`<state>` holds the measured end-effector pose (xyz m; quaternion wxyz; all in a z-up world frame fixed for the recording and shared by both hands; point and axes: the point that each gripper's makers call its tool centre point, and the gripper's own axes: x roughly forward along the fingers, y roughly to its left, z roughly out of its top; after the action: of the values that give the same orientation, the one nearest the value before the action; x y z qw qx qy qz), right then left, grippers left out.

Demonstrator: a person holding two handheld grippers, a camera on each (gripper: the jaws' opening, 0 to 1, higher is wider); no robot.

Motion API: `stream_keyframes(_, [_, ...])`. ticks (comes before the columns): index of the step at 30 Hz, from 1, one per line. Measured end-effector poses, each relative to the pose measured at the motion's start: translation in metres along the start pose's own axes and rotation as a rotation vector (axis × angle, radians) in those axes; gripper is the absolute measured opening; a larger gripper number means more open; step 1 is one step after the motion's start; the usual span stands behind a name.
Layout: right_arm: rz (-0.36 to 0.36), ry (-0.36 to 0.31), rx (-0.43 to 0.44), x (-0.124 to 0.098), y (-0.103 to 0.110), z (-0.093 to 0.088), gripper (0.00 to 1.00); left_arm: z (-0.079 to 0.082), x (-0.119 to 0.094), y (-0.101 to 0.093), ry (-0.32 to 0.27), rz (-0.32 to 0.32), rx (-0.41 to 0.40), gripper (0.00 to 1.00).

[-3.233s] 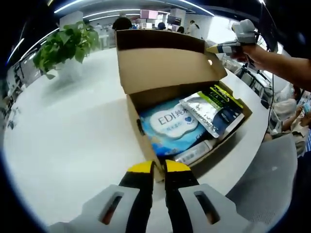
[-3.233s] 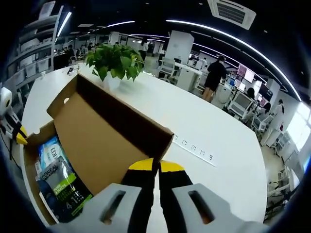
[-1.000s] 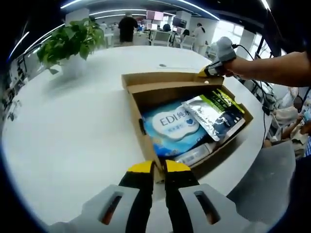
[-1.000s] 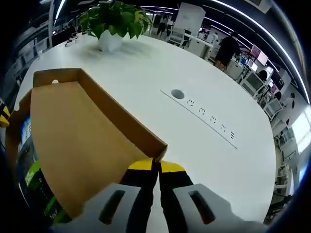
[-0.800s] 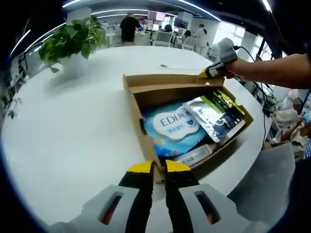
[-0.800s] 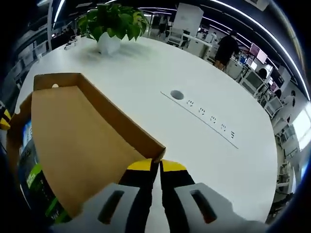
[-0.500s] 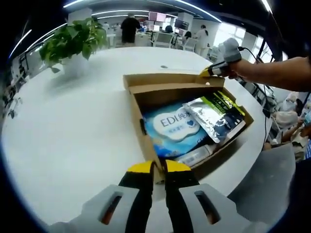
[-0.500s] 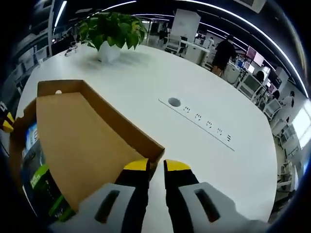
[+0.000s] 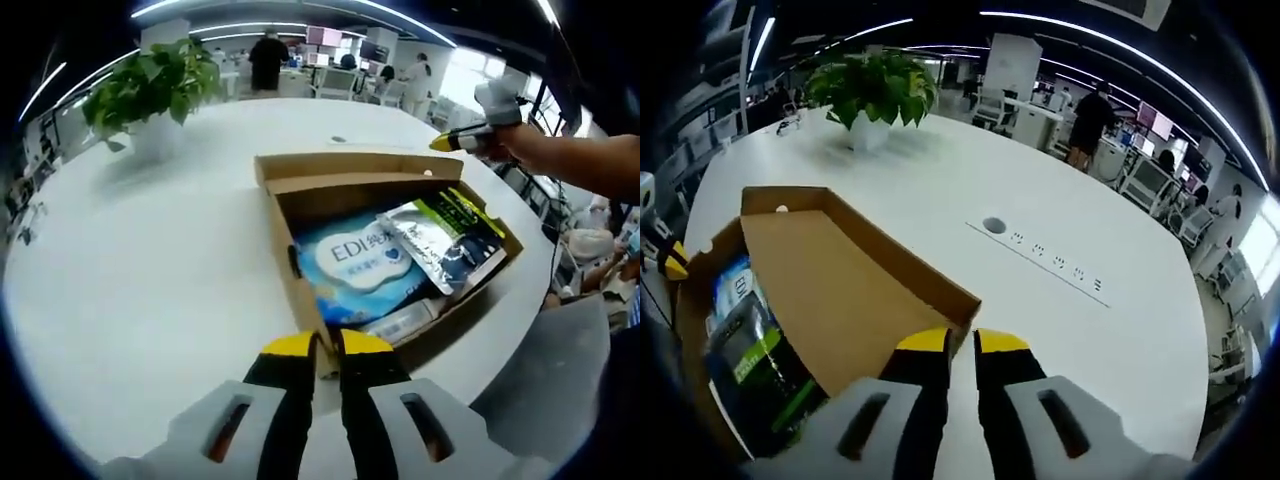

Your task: Operate the shoe box by opening the lid, removing the specified soft item, and placing it in the target area until the item is outside and the box remains undamaged.

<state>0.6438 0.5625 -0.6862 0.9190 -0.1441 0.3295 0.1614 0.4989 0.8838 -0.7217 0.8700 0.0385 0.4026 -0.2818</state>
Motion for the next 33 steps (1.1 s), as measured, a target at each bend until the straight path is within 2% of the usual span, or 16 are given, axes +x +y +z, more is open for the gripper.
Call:
stream_keyframes(4, [-0.001, -0.023, 0.007, -0.011, 0.008, -0.001, 0.05, 0.000, 0.000, 0.001, -0.007, 0.000, -0.007, 0.05])
stream_keyframes(12, [0.009, -0.028, 0.012, -0.026, 0.025, -0.008, 0.06, 0.000, -0.001, 0.000, -0.015, 0.003, 0.000, 0.05])
stream_keyframes(23, [0.029, -0.005, 0.006, -0.034, 0.039, -0.020, 0.04, 0.000, -0.002, -0.001, -0.034, -0.004, -0.005, 0.06])
stream_keyframes(33, [0.069, 0.036, 0.022, -0.043, 0.066, -0.038, 0.04, 0.001, -0.001, 0.000, -0.048, -0.006, -0.018, 0.06])
